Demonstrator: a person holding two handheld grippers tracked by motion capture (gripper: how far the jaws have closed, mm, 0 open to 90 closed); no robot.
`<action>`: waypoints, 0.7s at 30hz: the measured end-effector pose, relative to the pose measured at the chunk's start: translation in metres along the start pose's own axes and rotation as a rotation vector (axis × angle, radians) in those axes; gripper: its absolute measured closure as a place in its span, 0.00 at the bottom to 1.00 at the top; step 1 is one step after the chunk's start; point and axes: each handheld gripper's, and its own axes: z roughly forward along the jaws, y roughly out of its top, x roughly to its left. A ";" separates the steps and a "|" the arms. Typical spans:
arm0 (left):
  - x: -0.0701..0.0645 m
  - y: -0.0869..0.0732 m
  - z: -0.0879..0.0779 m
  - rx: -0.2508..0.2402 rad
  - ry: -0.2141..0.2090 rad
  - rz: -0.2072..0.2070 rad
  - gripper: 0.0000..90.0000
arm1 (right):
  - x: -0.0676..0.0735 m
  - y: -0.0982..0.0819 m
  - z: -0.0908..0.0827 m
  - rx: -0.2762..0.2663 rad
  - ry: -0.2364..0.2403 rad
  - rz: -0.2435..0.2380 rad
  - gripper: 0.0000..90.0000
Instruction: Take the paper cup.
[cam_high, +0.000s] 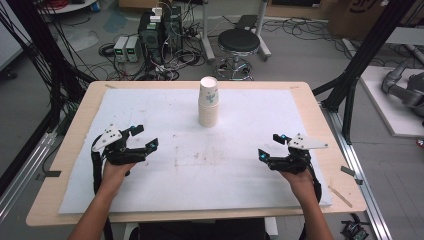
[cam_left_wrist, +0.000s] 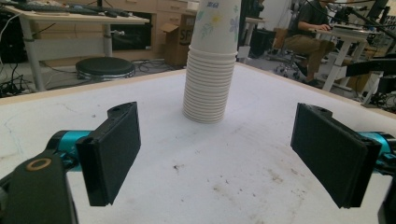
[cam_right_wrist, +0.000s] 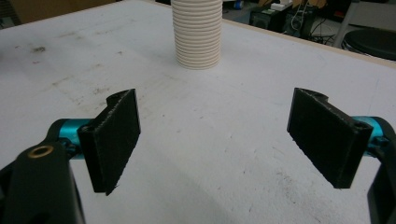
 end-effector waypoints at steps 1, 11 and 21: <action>0.000 0.000 0.000 0.000 0.000 0.000 0.18 | -0.001 0.000 0.000 -0.004 -0.002 -0.003 0.19; -0.001 0.000 0.003 0.008 -0.006 -0.004 0.18 | -0.002 -0.002 -0.002 -0.010 0.003 0.008 0.19; -0.003 0.001 0.004 0.007 -0.015 0.003 0.18 | 0.001 0.000 -0.003 -0.007 0.001 -0.001 0.19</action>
